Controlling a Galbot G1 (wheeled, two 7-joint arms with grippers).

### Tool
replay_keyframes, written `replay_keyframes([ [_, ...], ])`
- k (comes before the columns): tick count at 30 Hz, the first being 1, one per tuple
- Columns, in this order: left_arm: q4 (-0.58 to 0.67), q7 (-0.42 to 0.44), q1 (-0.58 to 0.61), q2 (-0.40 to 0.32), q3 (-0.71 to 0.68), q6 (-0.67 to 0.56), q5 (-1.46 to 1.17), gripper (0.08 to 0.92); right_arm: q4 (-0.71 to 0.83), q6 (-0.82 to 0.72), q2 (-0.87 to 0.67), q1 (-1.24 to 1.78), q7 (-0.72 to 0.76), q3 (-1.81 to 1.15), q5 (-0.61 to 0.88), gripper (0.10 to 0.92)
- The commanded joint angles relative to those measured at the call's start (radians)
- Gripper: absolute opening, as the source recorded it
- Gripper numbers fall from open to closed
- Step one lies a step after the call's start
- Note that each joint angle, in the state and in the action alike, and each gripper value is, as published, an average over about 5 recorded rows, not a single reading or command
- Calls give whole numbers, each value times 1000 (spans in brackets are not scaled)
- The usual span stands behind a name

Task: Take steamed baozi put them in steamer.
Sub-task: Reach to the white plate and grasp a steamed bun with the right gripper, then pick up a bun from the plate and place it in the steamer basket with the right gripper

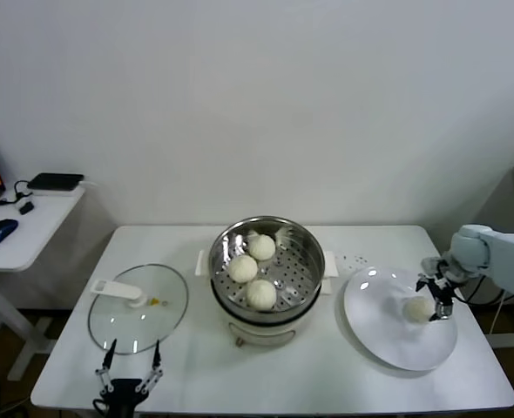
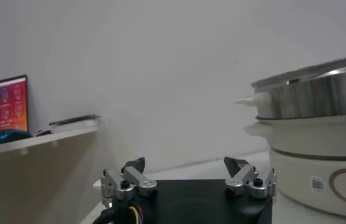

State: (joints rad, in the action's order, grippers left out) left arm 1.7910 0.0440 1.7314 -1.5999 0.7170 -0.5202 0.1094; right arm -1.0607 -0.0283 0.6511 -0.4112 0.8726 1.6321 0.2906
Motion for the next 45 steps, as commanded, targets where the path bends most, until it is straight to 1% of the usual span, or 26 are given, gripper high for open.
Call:
replay_keyframes([
  [1, 5, 0, 3, 2, 3, 3, -2, 823, 9, -1, 1, 22, 9, -24, -13, 799],
  [3, 6, 0, 5, 2, 4, 3, -2, 823, 7, 0, 0, 15, 14, -17, -9, 765],
  [10, 12, 0, 9, 3, 3, 2, -1, 823, -33, -3, -15, -31, 25, 28, 25, 570],
  [14, 15, 1, 13, 7, 3, 2, -2, 823, -96, -6, -19, -190, 42, 155, 95, 513],
  [18, 19, 2, 14, 12, 1, 3, -2, 823, -178, -3, 20, -452, 78, 355, 219, 509],
  [23, 27, 4, 15, 15, -3, 5, -2, 823, -294, -12, 129, -769, 114, 565, 381, 518],
  [29, 36, 5, 15, 15, -9, 6, -3, 823, -399, -61, 253, -954, 137, 590, 548, 534],
  [33, 48, 7, 14, 17, -12, 8, -5, 823, -456, -129, 306, -975, 120, 512, 624, 535],
  [38, 54, 8, 10, 20, -12, 10, -7, 823, -500, -235, 347, -902, 50, 352, 688, 535],
  [45, 57, 11, 11, 21, -13, 12, -2, 823, -476, -333, 408, -681, -67, 178, 682, 550],
])
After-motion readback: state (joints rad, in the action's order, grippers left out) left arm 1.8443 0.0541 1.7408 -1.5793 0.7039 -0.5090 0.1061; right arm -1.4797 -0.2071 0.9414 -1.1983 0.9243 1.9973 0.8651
